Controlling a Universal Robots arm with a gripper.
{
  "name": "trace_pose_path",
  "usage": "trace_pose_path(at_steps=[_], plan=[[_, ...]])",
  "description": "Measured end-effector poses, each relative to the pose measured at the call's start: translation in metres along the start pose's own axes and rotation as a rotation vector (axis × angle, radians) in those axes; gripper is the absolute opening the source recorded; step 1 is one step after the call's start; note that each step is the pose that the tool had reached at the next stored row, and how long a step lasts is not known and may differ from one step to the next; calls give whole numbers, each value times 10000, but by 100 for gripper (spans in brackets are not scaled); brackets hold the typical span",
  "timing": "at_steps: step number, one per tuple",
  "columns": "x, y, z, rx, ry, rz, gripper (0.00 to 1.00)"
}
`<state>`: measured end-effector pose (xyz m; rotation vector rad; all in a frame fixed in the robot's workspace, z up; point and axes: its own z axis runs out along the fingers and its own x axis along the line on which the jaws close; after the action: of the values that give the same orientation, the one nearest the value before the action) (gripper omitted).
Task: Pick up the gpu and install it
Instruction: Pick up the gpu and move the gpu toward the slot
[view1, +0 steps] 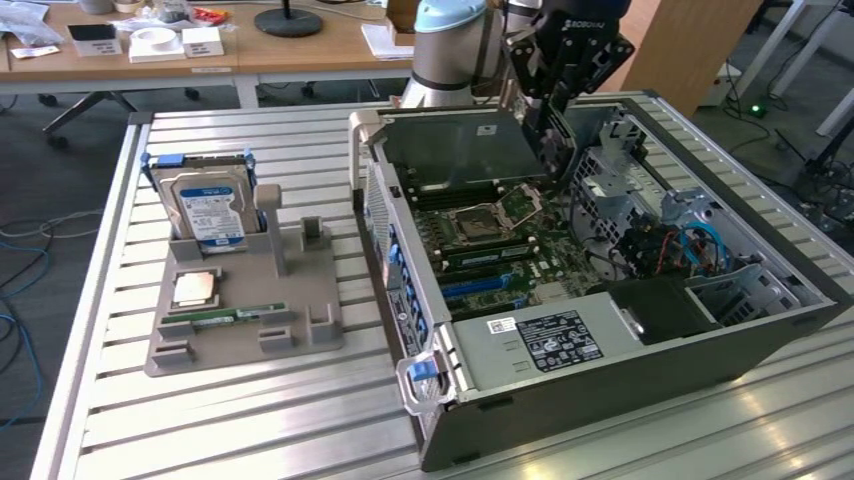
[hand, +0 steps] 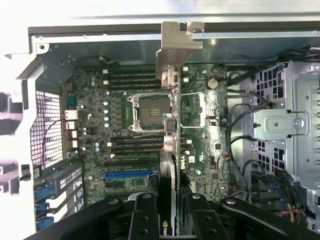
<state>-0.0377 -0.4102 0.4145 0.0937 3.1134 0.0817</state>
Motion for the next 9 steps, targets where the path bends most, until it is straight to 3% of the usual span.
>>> trace_pose_path(at_steps=[9], plan=[[-171,10,9,0,0,1,26]])
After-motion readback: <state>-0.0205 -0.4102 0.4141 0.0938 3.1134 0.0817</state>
